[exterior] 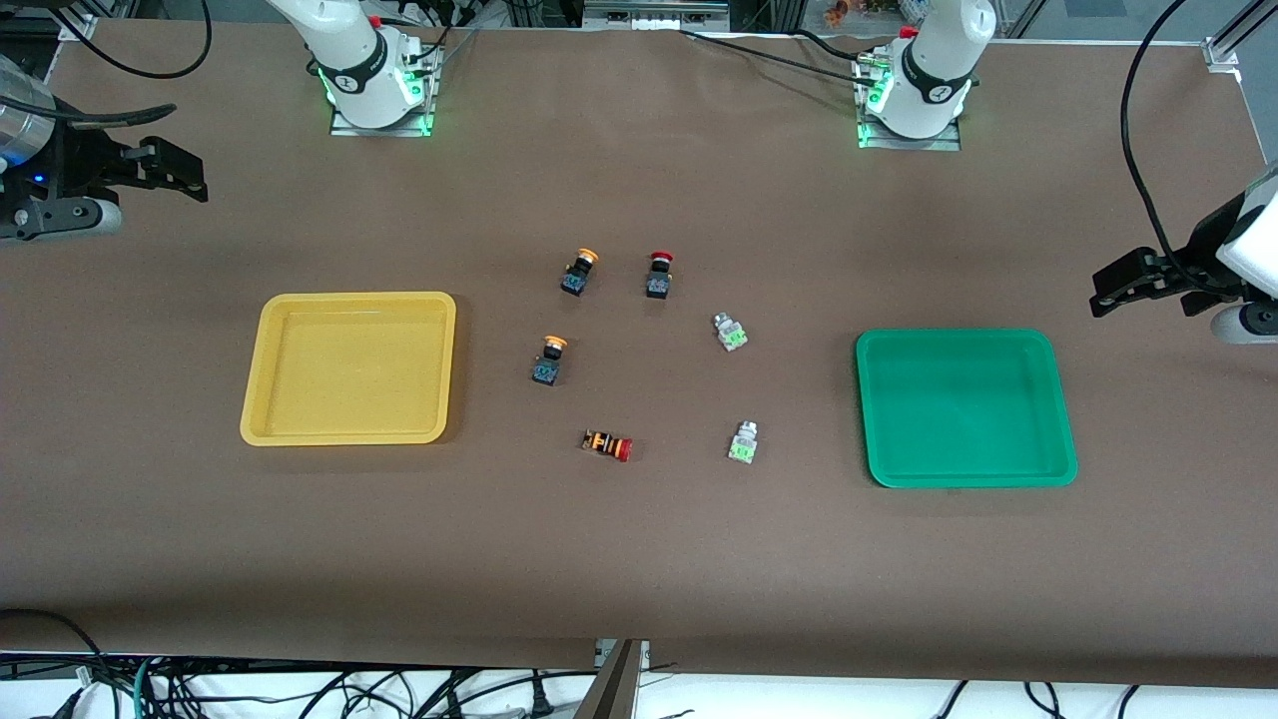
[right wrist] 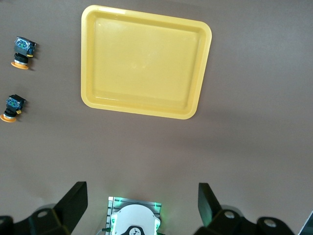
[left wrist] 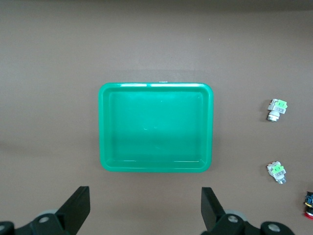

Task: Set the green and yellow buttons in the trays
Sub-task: 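Move the right gripper and the left gripper toward the buttons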

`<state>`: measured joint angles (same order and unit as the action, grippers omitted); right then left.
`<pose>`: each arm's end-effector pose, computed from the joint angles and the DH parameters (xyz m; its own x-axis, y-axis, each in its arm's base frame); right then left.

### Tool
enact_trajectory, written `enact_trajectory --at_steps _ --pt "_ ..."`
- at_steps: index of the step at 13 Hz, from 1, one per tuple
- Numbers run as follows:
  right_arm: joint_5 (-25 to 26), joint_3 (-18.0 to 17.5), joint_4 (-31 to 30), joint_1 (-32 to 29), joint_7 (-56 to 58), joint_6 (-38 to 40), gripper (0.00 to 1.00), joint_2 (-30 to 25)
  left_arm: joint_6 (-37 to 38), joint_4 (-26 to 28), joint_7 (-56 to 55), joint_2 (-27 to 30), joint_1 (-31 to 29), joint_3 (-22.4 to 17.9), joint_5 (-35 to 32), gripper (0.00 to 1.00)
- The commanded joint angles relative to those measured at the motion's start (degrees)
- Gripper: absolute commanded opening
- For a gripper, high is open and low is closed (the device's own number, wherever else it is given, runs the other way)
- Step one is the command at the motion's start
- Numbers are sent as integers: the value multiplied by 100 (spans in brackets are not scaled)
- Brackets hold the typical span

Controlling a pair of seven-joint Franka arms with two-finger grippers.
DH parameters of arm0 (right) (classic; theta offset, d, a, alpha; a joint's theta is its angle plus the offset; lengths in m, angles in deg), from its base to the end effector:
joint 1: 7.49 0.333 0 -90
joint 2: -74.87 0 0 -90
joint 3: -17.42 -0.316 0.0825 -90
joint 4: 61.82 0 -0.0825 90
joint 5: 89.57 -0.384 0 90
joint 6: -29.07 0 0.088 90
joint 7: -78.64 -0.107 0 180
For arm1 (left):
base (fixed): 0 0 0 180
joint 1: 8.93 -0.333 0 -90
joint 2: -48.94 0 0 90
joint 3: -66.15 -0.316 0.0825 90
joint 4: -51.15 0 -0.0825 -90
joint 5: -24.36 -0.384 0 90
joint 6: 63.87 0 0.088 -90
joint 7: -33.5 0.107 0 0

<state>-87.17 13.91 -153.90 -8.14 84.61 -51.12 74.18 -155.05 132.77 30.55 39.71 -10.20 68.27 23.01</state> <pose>0.5297 0.0216 0.6012 0.9695 0.1452 -0.1975 0.1525 -0.9881 0.0222 0.6059 -0.0046 0.6021 0.9993 0.0367 0.0068 0.0368 -0.9992 -0.0173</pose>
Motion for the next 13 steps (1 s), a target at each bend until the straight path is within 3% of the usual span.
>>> enact_trajectory --at_steps 1,6,9,12,13 --pt "-90 25 129 -5 80 65 100 42 119 -138 128 -26 -14 -36 179 100" --pt "-99 26 138 -6 63 48 100 112 206 -76 93 -122 91 17 170 100" --pt "-55 -1 155 170 132 -4 100 884 207 -111 101 -447 345 25 161 100" --pt "-334 -27 121 511 -25 -486 100 1525 -20 -268 -4 -1481 1100 17 152 100" --pt "-371 -27 112 670 -469 -662 100 1754 -457 -374 -82 -1781 1267 17 161 100"
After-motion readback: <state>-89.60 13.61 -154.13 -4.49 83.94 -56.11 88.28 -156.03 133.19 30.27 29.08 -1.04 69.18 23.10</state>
